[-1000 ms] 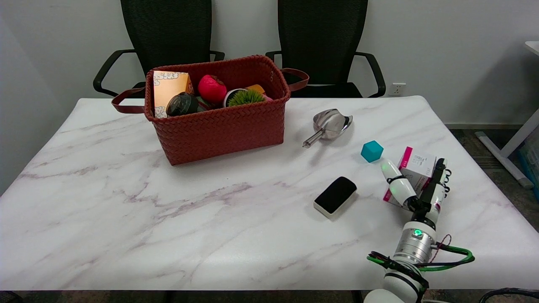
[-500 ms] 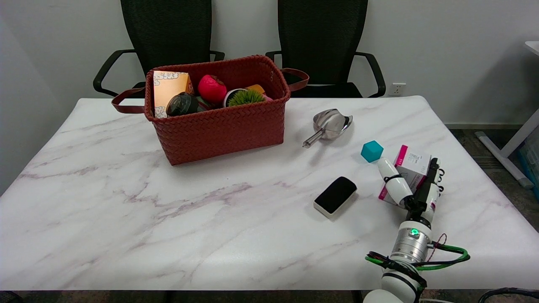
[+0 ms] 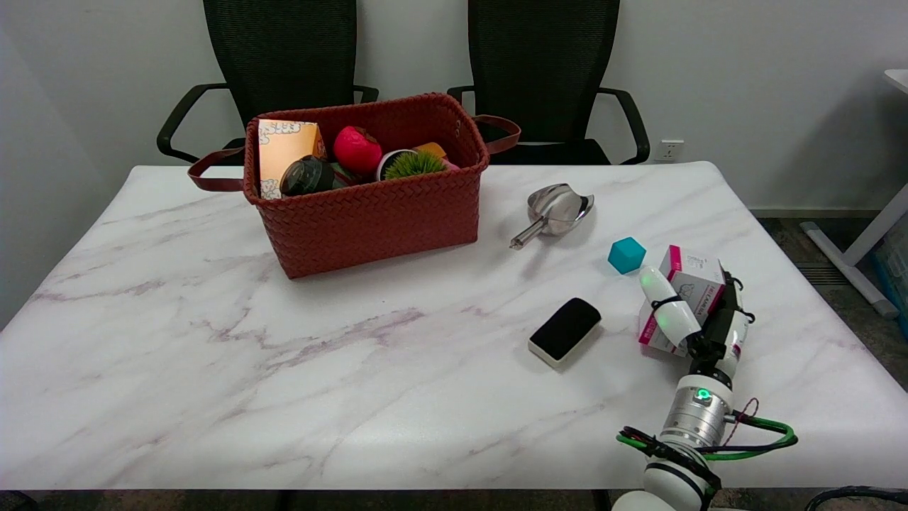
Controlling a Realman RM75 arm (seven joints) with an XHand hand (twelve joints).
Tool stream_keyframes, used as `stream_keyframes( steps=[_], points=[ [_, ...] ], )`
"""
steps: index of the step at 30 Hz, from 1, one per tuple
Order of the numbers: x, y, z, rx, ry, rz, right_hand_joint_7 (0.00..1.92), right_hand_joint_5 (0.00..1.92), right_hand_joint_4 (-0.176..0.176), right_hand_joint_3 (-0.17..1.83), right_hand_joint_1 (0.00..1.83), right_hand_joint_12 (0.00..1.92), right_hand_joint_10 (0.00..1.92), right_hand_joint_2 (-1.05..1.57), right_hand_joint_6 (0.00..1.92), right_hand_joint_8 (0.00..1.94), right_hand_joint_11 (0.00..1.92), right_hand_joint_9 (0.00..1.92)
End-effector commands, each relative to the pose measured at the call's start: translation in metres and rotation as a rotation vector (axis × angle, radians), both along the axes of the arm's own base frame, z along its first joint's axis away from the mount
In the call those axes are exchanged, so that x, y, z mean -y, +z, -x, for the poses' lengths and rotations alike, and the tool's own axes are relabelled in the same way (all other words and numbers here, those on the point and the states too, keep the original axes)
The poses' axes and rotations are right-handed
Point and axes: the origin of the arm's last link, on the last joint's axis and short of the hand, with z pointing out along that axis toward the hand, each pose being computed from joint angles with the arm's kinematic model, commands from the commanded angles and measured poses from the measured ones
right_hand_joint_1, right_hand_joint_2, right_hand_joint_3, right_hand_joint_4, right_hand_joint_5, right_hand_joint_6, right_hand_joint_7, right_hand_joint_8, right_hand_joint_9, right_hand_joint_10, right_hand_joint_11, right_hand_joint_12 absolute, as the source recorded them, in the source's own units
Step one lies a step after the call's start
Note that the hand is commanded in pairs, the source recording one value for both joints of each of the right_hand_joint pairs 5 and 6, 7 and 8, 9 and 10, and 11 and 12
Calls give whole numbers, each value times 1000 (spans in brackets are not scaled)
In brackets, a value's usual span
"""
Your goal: Pick up the white paper box.
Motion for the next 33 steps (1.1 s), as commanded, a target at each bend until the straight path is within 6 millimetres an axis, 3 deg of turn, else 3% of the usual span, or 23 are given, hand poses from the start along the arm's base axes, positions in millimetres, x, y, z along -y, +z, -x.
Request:
stream_keyframes(
  steps=[1, 7, 15, 33],
  points=[
    [-4, 0, -3, -13, 15, 23, 796, 328, 0, -175, 1074, 821, 743, 858, 328, 796, 821, 743],
    [-2, 0, -6, -24, 30, 16, 817, 340, 0, -175, 1082, 871, 753, 863, 340, 817, 871, 753],
    [12, -2, -28, -75, 113, -25, 834, 346, 0, -175, 1091, 862, 737, 885, 346, 834, 862, 737],
    [73, -9, -87, -185, 271, -217, 891, 378, 0, -175, 1144, 854, 793, 940, 378, 891, 854, 793]
  ],
)
